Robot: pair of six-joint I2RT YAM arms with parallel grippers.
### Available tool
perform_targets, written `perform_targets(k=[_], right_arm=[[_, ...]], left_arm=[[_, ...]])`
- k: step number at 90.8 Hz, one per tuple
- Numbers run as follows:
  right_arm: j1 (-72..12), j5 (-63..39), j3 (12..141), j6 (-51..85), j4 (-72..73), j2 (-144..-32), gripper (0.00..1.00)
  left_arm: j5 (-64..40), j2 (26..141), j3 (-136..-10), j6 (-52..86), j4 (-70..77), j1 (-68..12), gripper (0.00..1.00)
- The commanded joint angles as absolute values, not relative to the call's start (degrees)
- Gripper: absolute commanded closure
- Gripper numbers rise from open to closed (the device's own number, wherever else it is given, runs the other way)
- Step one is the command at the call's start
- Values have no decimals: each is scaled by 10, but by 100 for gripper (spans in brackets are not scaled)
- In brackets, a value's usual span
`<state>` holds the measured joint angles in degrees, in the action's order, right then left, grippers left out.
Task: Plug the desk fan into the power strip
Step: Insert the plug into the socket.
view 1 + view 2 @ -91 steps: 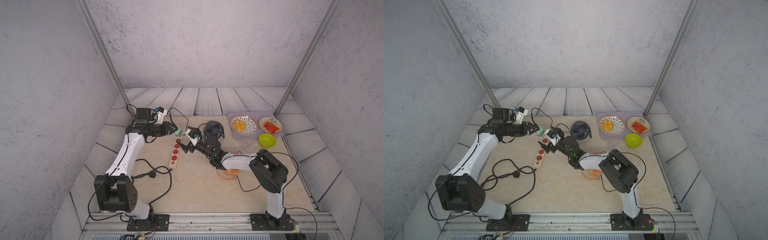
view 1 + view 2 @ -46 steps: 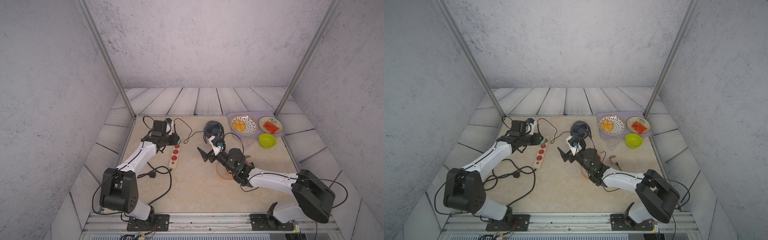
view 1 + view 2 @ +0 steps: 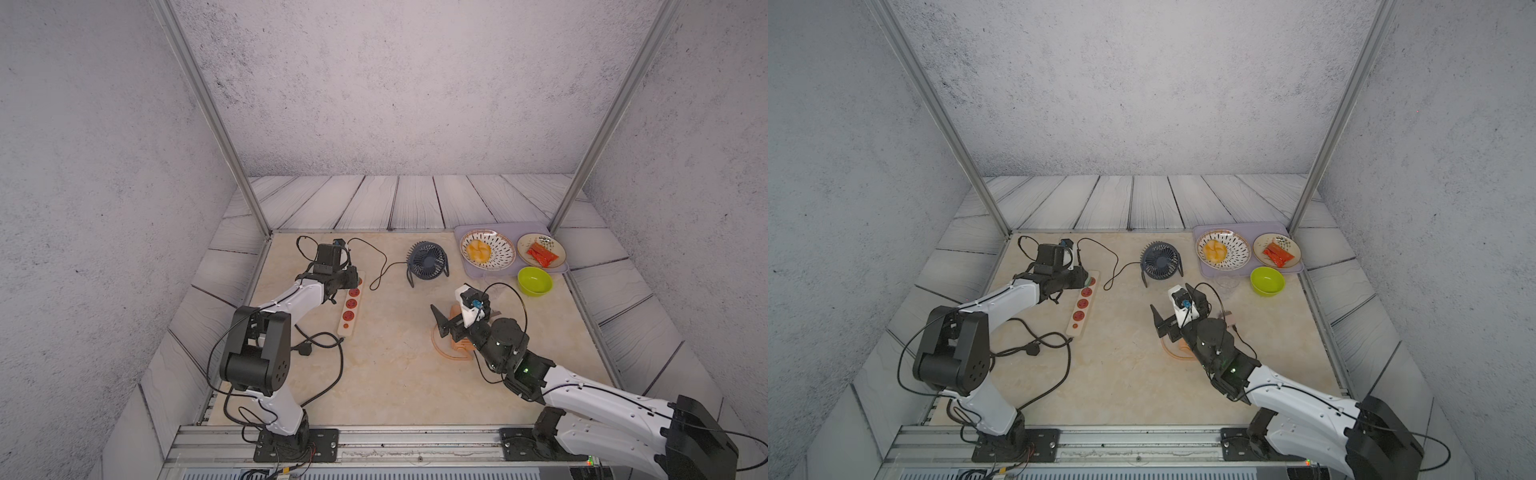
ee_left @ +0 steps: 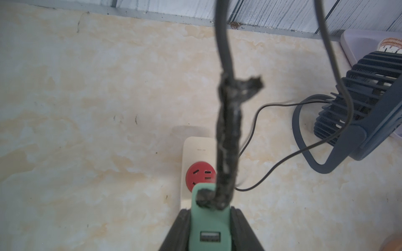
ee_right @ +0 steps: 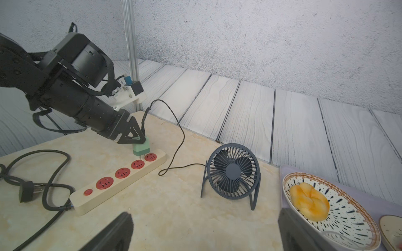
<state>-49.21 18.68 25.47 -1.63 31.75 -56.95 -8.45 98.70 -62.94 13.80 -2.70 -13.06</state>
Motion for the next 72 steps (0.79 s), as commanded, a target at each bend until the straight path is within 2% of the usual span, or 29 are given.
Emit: perform_targets(k=[1, 41, 72], right_arm=[[-492, 212, 247, -7, 299, -555, 1], [-492, 218, 237, -4, 302, -550, 1], [-492, 221, 232, -2, 300, -546, 1]], left_arm=[[-72, 1010, -639, 142, 9, -135, 100], [-60, 1060, -674, 142, 19, -142, 100], [-63, 1039, -680, 147, 11, -142, 100]])
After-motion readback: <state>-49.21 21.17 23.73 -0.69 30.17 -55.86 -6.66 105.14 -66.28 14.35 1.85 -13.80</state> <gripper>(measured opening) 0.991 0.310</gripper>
